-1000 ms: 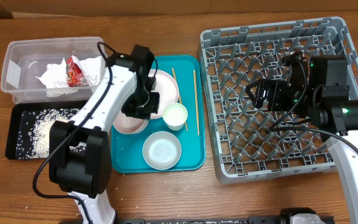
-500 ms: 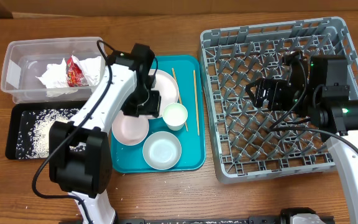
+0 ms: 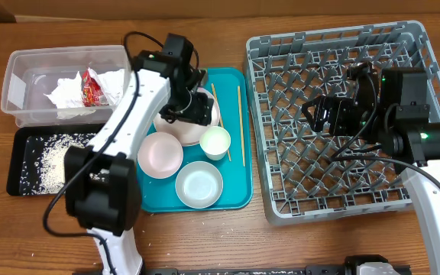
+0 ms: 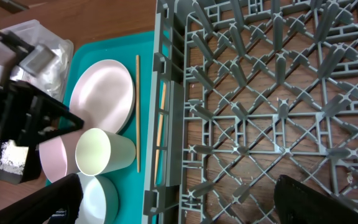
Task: Sort waste into correct bins and load items into the dishwasher
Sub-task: 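Grasp the white cup with the left gripper and lift it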
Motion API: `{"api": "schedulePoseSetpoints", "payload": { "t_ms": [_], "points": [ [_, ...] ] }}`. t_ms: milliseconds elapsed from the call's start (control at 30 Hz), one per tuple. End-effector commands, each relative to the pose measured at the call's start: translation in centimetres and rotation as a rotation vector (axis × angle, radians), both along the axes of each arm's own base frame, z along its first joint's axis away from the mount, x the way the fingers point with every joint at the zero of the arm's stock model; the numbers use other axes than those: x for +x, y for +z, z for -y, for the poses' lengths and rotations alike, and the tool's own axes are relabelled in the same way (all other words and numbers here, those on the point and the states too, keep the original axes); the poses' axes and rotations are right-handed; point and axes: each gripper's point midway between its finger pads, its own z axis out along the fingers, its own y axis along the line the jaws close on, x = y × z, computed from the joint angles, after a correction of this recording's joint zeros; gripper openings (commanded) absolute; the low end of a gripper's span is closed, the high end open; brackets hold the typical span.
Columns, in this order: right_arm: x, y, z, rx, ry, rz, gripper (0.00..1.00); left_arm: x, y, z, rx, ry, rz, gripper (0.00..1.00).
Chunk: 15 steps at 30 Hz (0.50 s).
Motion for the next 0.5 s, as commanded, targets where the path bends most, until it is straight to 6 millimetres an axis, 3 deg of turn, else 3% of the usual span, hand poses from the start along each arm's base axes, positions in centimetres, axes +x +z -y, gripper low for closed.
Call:
{"api": "schedulePoseSetpoints", "payload": {
  "t_ms": [0,100,200,400,467],
  "points": [
    [0.4,0.9,0.1,0.009,-0.003,0.024,1.00,-0.9,-2.3,1.4,-0.006,-0.095,-0.068,0.70],
    [0.4,0.9,0.1,0.009,-0.003,0.024,1.00,-1.2,-3.2,1.6,0.001,-0.103,-0.095,0.65],
    [0.4,0.9,0.1,0.009,-0.003,0.024,1.00,-1.3,-3.8,1.6,0.005,-0.103,-0.109,0.54],
    [0.4,0.9,0.1,0.010,-0.002,0.024,1.00,-1.0,-3.7,1.8,-0.003,-0.096,-0.099,0.10],
    [0.4,0.9,0.0,0.010,-0.002,0.024,1.00,-0.7,-3.2,1.7,-0.004,-0.070,-0.100,0.04]
  ]
}}
